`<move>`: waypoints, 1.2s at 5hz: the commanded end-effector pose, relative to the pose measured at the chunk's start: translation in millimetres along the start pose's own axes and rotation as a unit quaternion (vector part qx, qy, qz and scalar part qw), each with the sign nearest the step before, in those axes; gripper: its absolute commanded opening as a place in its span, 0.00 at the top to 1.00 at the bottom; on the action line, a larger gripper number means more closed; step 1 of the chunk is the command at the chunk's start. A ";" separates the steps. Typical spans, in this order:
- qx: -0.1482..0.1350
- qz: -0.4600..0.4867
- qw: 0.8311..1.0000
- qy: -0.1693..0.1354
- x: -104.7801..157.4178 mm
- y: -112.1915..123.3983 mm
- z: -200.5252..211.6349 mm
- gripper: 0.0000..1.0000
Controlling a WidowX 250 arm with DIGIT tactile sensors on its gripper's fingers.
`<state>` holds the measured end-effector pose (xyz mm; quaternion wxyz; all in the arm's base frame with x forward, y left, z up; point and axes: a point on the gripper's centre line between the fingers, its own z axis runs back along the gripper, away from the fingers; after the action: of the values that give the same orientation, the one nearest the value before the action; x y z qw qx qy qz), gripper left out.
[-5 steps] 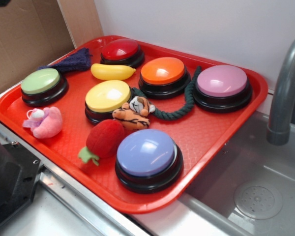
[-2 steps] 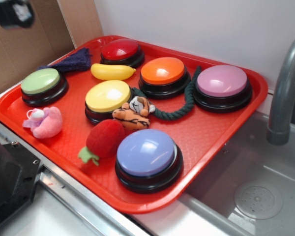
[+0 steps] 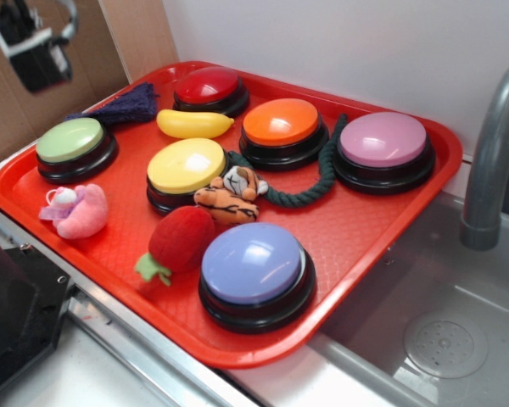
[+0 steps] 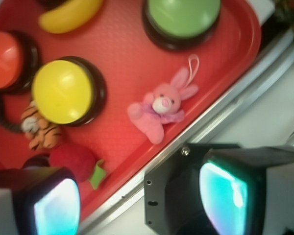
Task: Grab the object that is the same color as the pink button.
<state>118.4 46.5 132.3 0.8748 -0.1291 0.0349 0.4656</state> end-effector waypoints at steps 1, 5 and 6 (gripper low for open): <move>-0.016 0.219 0.976 -0.010 16.2 23.7 -47.7 0.00; 0.012 0.252 0.968 -0.004 44.3 6.0 -106.2 0.00; 0.018 0.228 0.973 -0.003 44.4 -0.8 -111.5 0.00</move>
<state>153.6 58.9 17.5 0.7404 -0.0999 0.0828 0.6595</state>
